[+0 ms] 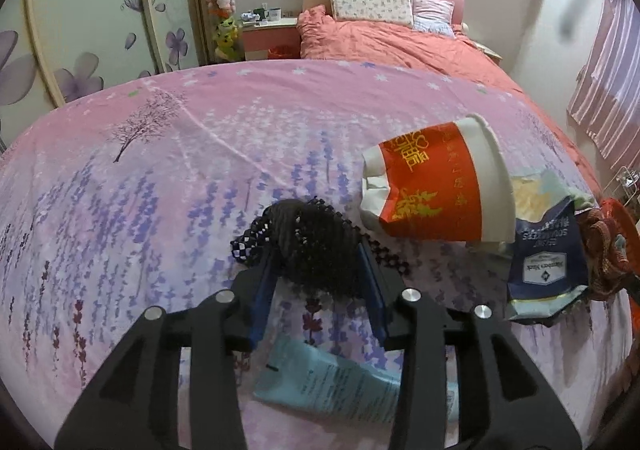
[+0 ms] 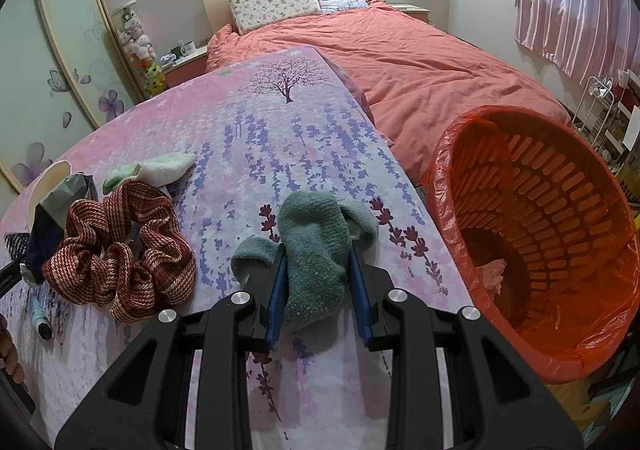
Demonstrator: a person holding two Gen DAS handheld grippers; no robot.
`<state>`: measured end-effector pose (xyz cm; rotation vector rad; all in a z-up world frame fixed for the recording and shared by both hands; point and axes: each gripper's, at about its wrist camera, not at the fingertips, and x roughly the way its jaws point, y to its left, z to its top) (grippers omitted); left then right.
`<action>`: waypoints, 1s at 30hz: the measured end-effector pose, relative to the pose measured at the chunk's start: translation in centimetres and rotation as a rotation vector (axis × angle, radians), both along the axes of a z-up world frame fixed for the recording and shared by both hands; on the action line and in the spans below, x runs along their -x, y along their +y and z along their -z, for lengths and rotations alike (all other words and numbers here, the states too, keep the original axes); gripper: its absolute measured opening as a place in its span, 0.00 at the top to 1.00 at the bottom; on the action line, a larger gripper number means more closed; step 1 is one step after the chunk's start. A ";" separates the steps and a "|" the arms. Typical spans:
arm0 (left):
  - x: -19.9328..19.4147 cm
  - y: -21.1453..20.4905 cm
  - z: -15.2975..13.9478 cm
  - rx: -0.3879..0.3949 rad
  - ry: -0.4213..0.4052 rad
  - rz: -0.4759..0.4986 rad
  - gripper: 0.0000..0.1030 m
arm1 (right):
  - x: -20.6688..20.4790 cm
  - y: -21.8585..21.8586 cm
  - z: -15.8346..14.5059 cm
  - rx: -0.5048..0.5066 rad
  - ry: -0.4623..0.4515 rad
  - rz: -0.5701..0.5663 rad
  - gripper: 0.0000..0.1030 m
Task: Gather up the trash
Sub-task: 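Close the left tool on the black mesh mat and lift it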
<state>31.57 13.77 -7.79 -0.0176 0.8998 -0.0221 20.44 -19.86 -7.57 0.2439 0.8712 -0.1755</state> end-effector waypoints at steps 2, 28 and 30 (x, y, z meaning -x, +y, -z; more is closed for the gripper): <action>-0.3 -0.2 0.3 -0.012 0.002 0.000 0.61 | 0.0 0.0 0.0 -0.003 -0.001 -0.001 0.71; -2.6 0.1 0.8 -0.036 0.016 -0.035 0.49 | -1.5 1.8 0.0 0.029 0.011 -0.037 0.50; -2.7 -0.1 0.9 -0.043 0.009 -0.026 0.49 | -1.5 1.9 0.0 0.027 0.010 -0.037 0.50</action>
